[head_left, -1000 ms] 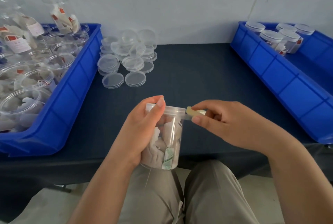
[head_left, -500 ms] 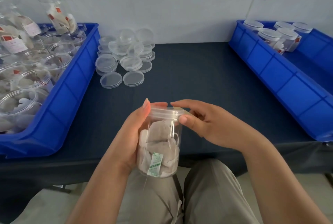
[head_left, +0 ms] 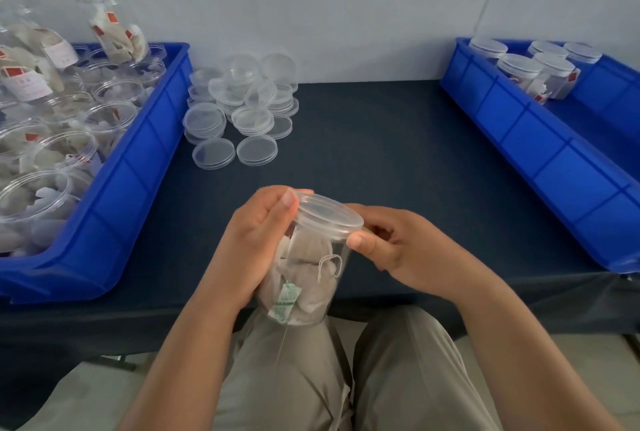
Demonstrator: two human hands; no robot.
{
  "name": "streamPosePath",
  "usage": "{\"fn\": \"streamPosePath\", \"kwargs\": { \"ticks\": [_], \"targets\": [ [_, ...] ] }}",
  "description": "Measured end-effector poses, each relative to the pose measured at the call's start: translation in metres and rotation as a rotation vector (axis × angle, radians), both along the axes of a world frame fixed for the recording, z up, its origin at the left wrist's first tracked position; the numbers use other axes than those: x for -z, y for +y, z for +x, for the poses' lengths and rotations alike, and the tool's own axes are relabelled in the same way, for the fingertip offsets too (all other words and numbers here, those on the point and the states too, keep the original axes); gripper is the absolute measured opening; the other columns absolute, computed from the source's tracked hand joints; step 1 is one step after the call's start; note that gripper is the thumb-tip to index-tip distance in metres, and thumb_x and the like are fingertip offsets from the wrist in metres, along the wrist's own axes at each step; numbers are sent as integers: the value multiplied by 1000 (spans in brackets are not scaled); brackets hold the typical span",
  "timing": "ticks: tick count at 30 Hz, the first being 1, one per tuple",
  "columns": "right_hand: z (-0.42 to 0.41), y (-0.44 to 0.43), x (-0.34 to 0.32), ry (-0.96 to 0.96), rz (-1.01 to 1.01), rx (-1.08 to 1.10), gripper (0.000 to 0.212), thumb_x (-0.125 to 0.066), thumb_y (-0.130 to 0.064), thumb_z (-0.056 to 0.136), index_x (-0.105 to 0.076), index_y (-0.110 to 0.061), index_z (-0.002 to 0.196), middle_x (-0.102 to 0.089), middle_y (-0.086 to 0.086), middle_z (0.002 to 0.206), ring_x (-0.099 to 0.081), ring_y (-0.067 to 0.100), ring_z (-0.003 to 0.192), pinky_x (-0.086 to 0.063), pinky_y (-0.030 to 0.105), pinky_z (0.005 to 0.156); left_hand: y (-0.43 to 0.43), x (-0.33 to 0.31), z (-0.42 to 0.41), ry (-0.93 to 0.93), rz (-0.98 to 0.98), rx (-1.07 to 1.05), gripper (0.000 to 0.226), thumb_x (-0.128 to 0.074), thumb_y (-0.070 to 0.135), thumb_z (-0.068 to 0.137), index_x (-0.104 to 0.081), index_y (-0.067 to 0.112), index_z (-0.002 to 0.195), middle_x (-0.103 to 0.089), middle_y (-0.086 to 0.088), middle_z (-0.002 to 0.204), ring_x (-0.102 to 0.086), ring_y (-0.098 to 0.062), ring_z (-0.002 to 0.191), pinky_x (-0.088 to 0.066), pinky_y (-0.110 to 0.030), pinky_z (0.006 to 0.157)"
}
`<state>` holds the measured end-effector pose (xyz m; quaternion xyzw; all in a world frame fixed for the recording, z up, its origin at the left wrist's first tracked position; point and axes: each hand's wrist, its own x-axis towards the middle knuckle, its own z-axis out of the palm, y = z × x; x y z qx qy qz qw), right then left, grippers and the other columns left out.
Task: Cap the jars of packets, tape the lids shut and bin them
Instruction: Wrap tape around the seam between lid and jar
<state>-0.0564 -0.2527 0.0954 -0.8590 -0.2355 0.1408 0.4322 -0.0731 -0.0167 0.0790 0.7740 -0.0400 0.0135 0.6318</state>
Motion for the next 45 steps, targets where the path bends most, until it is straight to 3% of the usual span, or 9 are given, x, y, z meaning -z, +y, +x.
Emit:
{"fn": "streamPosePath", "kwargs": {
  "ticks": [5, 12, 17, 23, 28, 34, 37, 39, 45],
  "targets": [
    [-5, 11, 5, -73, -55, 175, 58, -40, -85, 89, -60, -59, 137, -60, -38, 81, -56, -7, 76, -42, 10, 69, -16, 6, -5, -60, 97, -126, 57, -33, 77, 93, -57, 49, 136, -63, 38, 124, -59, 14, 119, -47, -11, 88],
    [-13, 19, 9, -57, -70, 221, 51, -50, -78, 90, -54, -60, 137, -66, -38, 117, -60, -8, 106, -50, 18, 86, -27, 16, -14, -161, 189, -129, 68, -75, 74, 71, -40, 60, 128, -53, 43, 126, -56, 13, 120, -41, 1, 88],
    [-12, 19, 3, -19, -9, 165, 64, -43, -85, 89, -56, -51, 141, -66, -37, 101, -63, -6, 90, -48, 15, 75, -20, 11, -10, -255, 233, -112, 80, -80, 79, 63, -43, 53, 129, -54, 42, 126, -57, 11, 118, -42, 0, 88],
    [-19, 5, -6, 45, -89, 107, 73, -44, -93, 81, -39, -58, 146, -69, -8, 97, -68, 12, 84, -56, 27, 71, -10, 7, -9, -179, 228, -191, 78, -74, 81, 67, -52, 46, 133, -60, 37, 119, -60, 11, 114, -45, 0, 82],
    [-21, 2, -10, -11, -208, 80, 44, -38, -81, 97, -59, -57, 128, -67, -29, 86, -64, -5, 77, -45, 12, 60, -4, 4, -10, -54, 132, -241, 74, -71, 79, 64, -60, 46, 129, -69, 31, 114, -69, 6, 104, -56, -22, 83],
    [-12, -3, -28, -172, -251, 27, 54, -33, -85, 94, -41, -66, 143, -40, -68, 106, -51, -29, 96, -41, 3, 69, 3, -1, -14, 101, -159, -147, 86, -81, 85, 60, -71, 35, 129, -79, 1, 114, -78, -21, 104, -61, -44, 87],
    [-6, -17, -36, -148, -285, -22, 42, -32, -86, 96, -44, -73, 134, -55, -47, 120, -62, -11, 86, -42, 11, 64, 10, -4, -16, 142, -264, -150, 86, -79, 87, 63, -73, 31, 128, -79, -7, 114, -77, -27, 103, -59, -46, 85],
    [-3, -23, -38, -122, -286, -38, 39, -32, -87, 95, -50, -72, 127, -66, -23, 101, -62, 0, 77, -42, 18, 63, 14, -5, -17, 166, -310, -123, 86, -79, 85, 65, -74, 27, 128, -78, -10, 113, -77, -30, 102, -58, -44, 83],
    [5, -17, -33, -118, -242, 5, 36, -38, -81, 96, -59, -63, 119, -65, -11, 93, -60, 6, 76, -44, 20, 65, 8, -7, -19, 239, -561, 50, 100, -88, 75, 64, -66, 10, 137, -72, -16, 106, -71, -26, 88, -60, -39, 75]
  ]
}}
